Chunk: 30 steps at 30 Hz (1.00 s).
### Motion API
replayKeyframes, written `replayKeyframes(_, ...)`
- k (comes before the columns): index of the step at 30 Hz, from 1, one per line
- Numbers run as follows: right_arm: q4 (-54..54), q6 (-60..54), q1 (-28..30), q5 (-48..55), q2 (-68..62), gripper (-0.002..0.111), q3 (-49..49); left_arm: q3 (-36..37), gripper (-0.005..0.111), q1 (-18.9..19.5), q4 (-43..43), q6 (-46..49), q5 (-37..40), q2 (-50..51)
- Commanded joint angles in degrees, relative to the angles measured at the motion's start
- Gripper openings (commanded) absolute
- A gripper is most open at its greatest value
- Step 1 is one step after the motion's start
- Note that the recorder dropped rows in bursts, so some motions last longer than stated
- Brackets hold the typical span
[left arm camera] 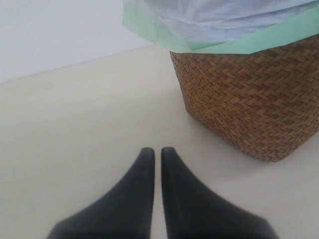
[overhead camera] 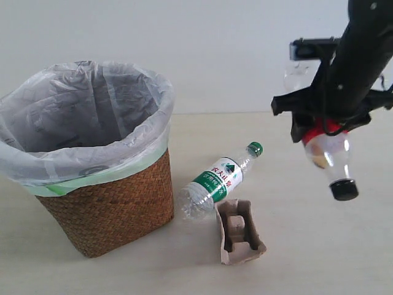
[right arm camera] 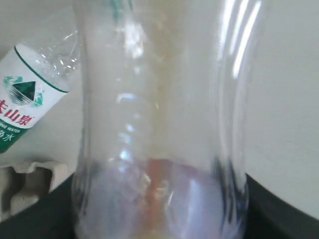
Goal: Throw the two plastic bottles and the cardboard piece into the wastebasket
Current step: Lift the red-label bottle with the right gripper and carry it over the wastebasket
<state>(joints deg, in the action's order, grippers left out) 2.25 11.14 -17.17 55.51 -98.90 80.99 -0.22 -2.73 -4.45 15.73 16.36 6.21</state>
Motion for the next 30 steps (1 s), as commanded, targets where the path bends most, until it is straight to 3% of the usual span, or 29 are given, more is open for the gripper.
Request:
replayKeyframes(1,11.71,5.9,0.67,7.15,6.17,0.0,0.22,0.22,0.004,0.17,-0.49,-0.54,-0.48,-0.11)
replayKeyframes(4,21.84,10.92,2.44,14.45,8.16,0.0,0.22,0.22,0.004,0.17,-0.49,-0.54,-0.48,-0.11)
replayKeyframes(11,30.28,12.02,7.48,14.45,11.36,0.0,-0.5,0.22,0.004,0.17,-0.49,-0.54,-0.48,-0.11)
replayKeyframes(17,27.2,13.08,7.99,14.45,11.52,0.0,-0.5,0.22,0.004,0.17,-0.49,-0.54,-0.48,-0.11)
replayKeyframes(20,17.23,9.6,7.99,12.45,11.43,0.0,-0.5,0.22,0.004,0.17,-0.49,-0.54,-0.48,-0.11)
replayKeyframes(27,28.07,12.94,7.99,14.45,11.4,0.0,-3.81,0.22,0.004,0.17,-0.49,-0.54,-0.48,-0.11)
replayKeyframes(30,24.98,14.39,8.0,6.24,10.08,0.0,-7.72,0.22,0.004,0.17,-0.49,-0.54,-0.48,-0.11)
